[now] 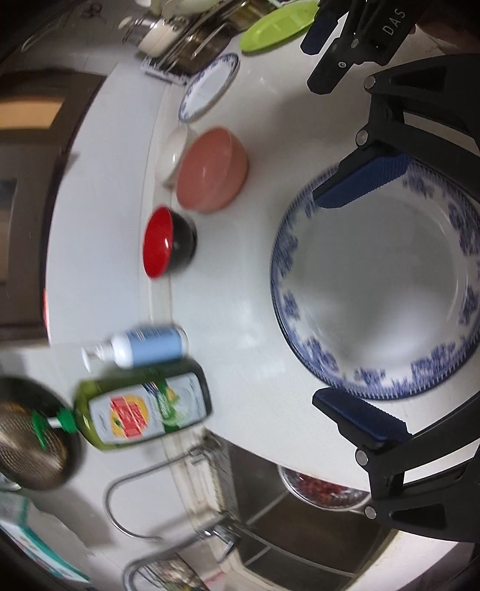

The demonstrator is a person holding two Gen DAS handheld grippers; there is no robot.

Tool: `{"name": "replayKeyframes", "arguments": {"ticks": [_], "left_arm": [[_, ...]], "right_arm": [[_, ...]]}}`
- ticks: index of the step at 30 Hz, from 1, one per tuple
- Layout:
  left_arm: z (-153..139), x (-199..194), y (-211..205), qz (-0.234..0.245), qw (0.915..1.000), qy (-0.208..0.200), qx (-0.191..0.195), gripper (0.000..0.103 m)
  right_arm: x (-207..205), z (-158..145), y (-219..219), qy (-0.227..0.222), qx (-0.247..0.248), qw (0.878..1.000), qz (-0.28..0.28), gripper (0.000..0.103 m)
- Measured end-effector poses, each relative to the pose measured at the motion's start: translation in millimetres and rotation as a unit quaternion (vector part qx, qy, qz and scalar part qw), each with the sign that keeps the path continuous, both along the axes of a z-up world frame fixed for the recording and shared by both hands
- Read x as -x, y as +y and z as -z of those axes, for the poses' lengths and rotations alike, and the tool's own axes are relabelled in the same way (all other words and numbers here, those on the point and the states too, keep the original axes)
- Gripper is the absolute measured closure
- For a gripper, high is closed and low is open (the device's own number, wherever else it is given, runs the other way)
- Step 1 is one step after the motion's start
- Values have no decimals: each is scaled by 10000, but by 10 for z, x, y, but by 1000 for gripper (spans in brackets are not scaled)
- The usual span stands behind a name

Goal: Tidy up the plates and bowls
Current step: 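Move both tools toward the rim of the lime-green plate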

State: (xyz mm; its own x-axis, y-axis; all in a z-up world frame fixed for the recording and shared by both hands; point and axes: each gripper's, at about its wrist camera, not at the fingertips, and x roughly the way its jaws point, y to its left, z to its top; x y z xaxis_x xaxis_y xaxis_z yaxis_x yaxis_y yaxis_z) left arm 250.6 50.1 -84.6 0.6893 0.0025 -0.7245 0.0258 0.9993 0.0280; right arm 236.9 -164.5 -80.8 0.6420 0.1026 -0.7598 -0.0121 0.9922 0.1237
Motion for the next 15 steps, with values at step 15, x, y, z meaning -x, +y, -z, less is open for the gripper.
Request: {"name": "replayKeyframes", "arguments": {"ticks": [15], "left_arm": [[-348,-7,-1014,1118,9928,-397,142,2]], "right_arm": [[359,-349,-908,-512,95,9942,936,25]]}}
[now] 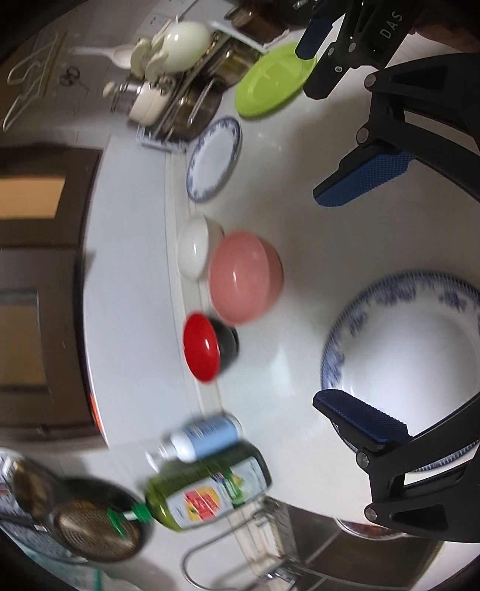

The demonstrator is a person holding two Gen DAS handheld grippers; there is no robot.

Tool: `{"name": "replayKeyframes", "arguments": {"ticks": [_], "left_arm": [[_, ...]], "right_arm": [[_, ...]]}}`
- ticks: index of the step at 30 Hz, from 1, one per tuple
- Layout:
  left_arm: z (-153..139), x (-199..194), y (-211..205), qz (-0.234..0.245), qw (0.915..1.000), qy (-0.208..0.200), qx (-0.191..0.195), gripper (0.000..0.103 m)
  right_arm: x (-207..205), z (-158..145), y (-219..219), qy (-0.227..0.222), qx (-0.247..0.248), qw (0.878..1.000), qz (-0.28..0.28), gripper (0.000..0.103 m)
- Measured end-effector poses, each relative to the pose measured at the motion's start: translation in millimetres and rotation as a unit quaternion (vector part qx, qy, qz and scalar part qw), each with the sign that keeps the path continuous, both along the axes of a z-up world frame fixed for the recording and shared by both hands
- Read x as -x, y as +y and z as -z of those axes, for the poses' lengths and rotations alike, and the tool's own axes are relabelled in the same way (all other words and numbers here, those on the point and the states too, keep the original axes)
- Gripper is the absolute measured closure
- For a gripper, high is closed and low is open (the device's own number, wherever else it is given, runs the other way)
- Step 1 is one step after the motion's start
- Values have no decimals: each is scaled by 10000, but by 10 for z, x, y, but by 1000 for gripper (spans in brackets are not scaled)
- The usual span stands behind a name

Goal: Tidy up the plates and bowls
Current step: 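Move both tools toward the rim of the lime-green plate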

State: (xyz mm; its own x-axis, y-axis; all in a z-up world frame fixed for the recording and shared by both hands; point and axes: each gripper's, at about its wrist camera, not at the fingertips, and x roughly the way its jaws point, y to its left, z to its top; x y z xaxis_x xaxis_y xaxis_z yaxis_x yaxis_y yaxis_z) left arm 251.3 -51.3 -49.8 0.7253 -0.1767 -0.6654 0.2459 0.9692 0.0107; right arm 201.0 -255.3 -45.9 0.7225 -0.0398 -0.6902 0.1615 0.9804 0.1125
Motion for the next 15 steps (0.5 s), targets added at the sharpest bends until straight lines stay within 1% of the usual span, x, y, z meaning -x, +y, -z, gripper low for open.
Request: {"name": "replayKeyframes", "arguments": {"ticks": [8,15], "left_arm": [[-192,1,-467,442,9987,-238,-3,2],[-310,-54,-959,836,9956,-412,18,2]], "right_arm": [[142,-151,-427,-274,17,9987,431,25],[256,-224,-829,-406,112,9948,928,25]]}}
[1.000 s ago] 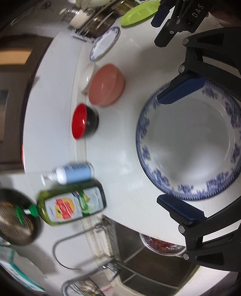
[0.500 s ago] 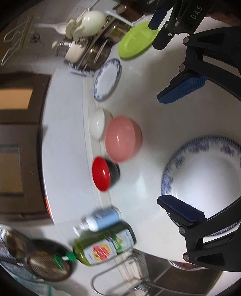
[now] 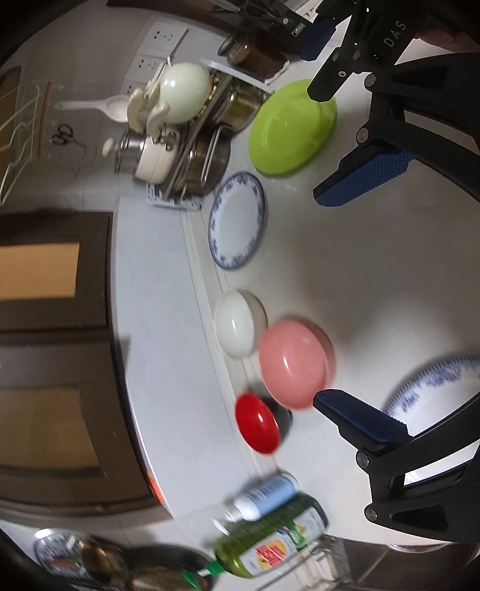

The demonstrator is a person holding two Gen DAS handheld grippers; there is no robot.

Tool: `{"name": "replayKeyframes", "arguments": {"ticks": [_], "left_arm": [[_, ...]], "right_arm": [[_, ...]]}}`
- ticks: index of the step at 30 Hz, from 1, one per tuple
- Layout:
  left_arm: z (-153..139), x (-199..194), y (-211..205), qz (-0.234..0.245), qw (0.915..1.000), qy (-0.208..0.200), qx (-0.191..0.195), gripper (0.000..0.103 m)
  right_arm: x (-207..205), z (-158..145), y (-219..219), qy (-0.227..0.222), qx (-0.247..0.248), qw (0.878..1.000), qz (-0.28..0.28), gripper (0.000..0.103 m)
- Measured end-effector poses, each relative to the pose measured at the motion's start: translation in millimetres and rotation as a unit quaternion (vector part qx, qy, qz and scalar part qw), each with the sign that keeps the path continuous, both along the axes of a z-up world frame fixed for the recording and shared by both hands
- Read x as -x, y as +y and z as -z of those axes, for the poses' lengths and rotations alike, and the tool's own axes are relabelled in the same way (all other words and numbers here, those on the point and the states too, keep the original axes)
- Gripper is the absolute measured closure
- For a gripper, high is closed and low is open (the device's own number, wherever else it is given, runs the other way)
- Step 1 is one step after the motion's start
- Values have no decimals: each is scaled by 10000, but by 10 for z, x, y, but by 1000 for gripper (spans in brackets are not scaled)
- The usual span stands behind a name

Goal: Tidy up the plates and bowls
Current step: 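Move both tools toward the rim of the lime-green plate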

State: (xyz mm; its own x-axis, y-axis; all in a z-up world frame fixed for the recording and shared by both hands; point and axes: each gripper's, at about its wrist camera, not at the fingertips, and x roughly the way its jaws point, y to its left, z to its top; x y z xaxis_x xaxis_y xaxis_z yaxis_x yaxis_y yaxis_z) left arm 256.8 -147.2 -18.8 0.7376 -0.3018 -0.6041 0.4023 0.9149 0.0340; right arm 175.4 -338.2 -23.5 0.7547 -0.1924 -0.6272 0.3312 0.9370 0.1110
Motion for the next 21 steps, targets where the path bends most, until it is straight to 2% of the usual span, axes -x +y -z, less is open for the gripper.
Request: {"name": "replayKeyframes", "arguments": {"ticks": [14,21], "left_arm": [[-60,-158,-841,651,9974,-268,-135,2],[42,-303,-1261,881,9960,-62,-158,3]], "right_arm": [[102,-41,-742,-168,106,9956,911,25],[59,68,-1063,-124,50,9924,1225,25]]}}
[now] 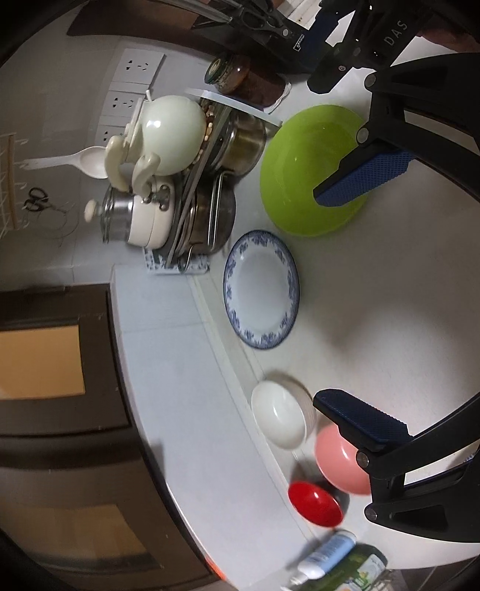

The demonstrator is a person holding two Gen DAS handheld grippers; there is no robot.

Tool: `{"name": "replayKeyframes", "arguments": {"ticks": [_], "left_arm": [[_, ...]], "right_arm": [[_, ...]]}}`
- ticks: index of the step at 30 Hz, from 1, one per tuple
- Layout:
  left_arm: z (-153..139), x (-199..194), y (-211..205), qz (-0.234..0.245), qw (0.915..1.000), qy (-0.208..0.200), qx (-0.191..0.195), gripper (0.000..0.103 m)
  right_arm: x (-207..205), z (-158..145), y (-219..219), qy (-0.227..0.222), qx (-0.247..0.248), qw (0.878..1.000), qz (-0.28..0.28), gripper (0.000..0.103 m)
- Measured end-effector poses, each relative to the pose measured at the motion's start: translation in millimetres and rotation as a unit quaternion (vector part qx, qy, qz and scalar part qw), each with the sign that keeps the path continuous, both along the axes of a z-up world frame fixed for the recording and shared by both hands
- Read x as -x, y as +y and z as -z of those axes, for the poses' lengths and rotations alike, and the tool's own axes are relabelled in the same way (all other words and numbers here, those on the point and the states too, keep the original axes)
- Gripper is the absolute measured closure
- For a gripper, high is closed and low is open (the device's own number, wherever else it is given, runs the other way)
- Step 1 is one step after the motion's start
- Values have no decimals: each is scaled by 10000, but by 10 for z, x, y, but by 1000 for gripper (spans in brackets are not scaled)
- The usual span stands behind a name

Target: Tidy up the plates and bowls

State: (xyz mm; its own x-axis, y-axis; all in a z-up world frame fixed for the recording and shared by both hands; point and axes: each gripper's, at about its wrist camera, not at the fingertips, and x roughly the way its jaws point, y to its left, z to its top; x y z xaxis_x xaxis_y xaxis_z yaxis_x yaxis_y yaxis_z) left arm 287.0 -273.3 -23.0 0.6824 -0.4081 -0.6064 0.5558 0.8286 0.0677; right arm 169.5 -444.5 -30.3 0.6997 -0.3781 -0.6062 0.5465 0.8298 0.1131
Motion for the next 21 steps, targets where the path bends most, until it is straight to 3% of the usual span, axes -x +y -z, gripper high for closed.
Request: {"name": "replayKeyframes", "arguments": {"ticks": [8,16,21], "left_arm": [[137,-190,-463,254,9993,238,-132,4],[469,-460,-926,439,9962,621,-425,6],[669,-596,-1123,526,9930,873,-596,9]], "right_arm": [[-113,180,-373,157,-113,9992,352,25],[-293,441,-761,412,-111,9966,704,25],[-410,662,-942,613,-366,9945,763,25]]}}
